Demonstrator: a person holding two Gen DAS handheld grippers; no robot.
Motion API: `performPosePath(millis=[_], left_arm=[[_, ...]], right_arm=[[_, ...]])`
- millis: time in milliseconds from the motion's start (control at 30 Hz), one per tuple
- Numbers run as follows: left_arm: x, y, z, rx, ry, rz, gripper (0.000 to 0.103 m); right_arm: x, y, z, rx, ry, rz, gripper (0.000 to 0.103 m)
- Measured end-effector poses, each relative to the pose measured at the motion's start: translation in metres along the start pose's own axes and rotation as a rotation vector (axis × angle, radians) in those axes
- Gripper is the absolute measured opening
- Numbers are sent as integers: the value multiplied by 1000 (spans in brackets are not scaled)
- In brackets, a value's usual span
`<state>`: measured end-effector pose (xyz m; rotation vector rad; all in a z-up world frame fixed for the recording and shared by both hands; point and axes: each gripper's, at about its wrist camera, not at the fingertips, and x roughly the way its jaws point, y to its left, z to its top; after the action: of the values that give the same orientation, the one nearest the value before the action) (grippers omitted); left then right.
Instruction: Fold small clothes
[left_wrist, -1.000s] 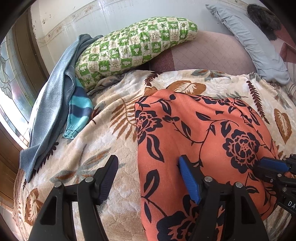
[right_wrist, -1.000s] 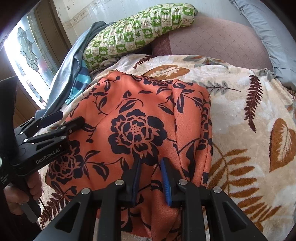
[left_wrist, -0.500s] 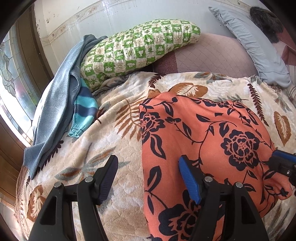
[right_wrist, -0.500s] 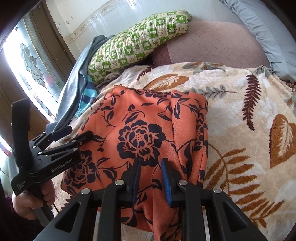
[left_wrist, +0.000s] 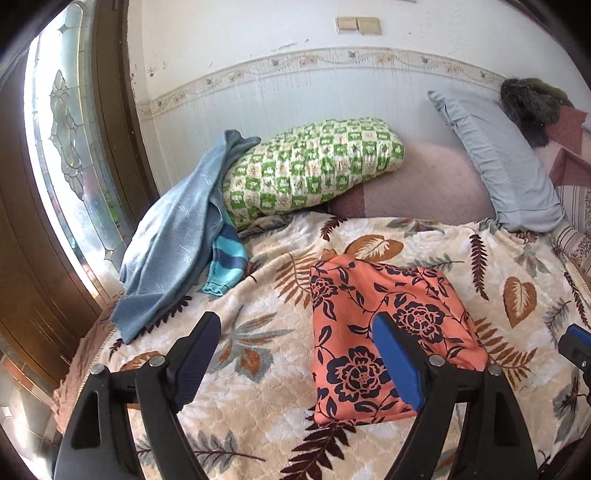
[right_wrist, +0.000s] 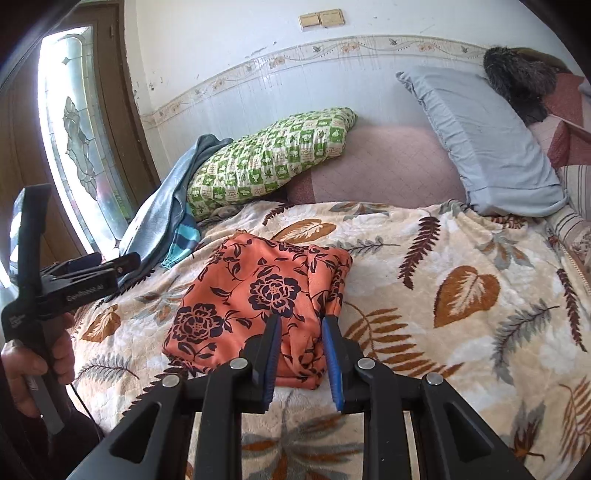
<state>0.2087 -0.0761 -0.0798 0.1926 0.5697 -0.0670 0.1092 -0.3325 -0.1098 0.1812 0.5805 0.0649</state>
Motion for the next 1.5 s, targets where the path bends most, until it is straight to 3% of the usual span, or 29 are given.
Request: performPosePath(millis=[100,200,433,900,1500], left_arm=[[-35,1,4,24,-55,63,96],[-63,7,10,17,-95,56,96],[-94,21,18,-23,-105,83,96],[-118,49,8,-84,-99,98,96],[-146,70,8,-136,-136,91,97]], right_arm=[[-29,11,5,-16,-50,11,26],[-51,26,13,-43,-88,18,26],[-85,51,27,-65,-152,38,26],[-84,86,14,-102,-112,83,26],[-100,106,11,-131,-141,99,26]])
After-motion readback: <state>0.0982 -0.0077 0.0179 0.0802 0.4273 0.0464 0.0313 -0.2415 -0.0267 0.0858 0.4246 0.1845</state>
